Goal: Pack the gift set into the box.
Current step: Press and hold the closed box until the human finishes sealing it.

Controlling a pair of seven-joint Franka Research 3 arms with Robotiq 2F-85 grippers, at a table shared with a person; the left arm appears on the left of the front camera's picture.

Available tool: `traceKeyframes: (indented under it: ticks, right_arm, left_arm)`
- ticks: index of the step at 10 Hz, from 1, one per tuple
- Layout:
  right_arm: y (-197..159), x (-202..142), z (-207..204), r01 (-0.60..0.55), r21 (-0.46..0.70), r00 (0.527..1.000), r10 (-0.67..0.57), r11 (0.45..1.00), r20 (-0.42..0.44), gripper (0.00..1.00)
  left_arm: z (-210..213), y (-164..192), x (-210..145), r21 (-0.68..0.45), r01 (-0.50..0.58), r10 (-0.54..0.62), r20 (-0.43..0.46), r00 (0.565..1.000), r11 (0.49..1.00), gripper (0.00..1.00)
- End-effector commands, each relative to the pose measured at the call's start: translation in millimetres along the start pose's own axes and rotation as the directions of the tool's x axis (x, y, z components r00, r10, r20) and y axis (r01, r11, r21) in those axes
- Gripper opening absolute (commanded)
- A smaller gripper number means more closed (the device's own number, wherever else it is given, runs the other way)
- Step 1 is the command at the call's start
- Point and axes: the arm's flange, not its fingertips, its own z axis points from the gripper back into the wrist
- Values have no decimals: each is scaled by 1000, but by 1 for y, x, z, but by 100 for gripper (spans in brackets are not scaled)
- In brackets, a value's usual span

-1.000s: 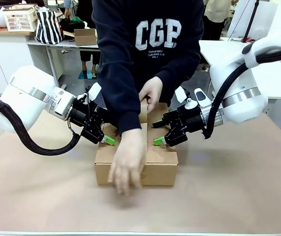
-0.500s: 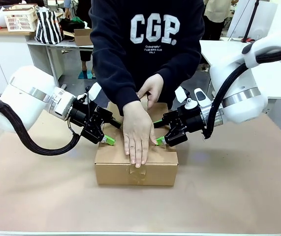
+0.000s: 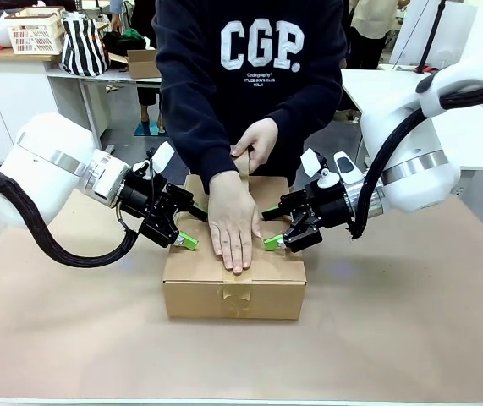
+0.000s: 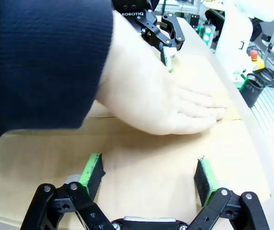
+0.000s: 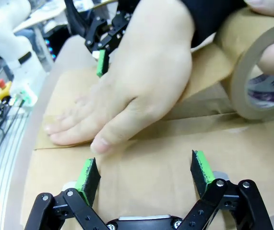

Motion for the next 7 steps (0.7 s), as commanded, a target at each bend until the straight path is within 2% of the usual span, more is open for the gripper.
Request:
traceKeyframes:
  ticks: [1,7]
  right_arm:
    - [2,-3,0,16,-3,1000,-16,1000,8,100]
    - [2,-3,0,16,-3,1000,-16,1000,8,100]
  left_arm:
    - [0,-1,-2,-11,-11,11,6,1000,1000,100]
    - [0,-1,-2,-11,-11,11,6,1000,1000,100]
